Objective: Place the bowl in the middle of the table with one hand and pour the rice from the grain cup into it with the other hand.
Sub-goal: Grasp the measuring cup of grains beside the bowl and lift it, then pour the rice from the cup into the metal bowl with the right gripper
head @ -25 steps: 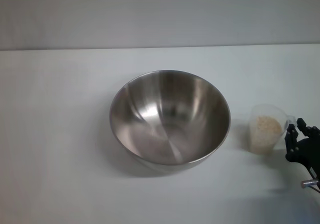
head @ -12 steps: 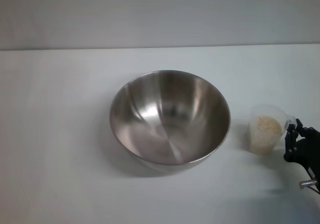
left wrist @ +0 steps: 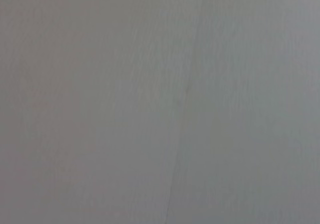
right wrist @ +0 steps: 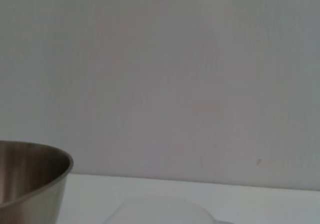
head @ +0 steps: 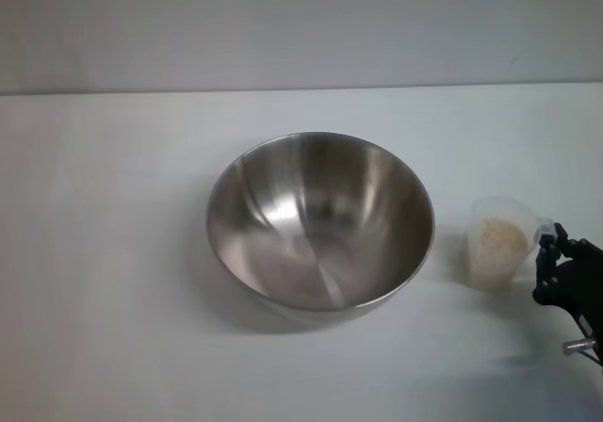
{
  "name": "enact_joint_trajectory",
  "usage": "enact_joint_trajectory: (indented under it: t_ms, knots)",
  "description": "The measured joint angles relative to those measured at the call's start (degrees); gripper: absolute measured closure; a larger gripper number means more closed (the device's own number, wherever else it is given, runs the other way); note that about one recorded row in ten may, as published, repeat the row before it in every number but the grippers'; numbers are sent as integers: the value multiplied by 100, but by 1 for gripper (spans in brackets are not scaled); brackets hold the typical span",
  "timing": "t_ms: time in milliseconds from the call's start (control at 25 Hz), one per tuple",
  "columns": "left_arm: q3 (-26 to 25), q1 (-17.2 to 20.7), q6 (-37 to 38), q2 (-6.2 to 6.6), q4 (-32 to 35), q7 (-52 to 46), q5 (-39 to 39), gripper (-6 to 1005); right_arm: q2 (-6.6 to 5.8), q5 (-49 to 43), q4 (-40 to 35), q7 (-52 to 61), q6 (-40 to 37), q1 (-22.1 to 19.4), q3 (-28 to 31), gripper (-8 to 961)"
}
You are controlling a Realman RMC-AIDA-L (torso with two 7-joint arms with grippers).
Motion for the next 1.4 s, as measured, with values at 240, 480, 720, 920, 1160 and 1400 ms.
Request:
enact_joint_trajectory:
  t_ms: [240, 480, 720, 920, 1160, 1400]
  knots:
    - [0, 6, 56, -3, -4, 0, 0, 304, 0, 7, -2, 0, -178, -42, 0, 895]
    - [2, 15, 83, -13, -5, 0, 0, 304, 0, 30, -16, 1, -160, -43, 1, 937]
    - [14, 15, 84, -12, -5, 0, 0, 304, -1, 54, -59, -1, -446, -66, 123, 942]
    - [40, 14, 84, -15, -6, -3, 0, 304, -22, 69, -171, -47, -1148, -39, 319, 942]
    - [68, 26, 84, -7, -5, -108, 0, 304, -62, 72, -472, -54, -1776, 258, 398, 942]
    - [73, 42, 84, -4, -5, -134, -1, 304, -62, 72, -742, -146, -2038, 724, 397, 942]
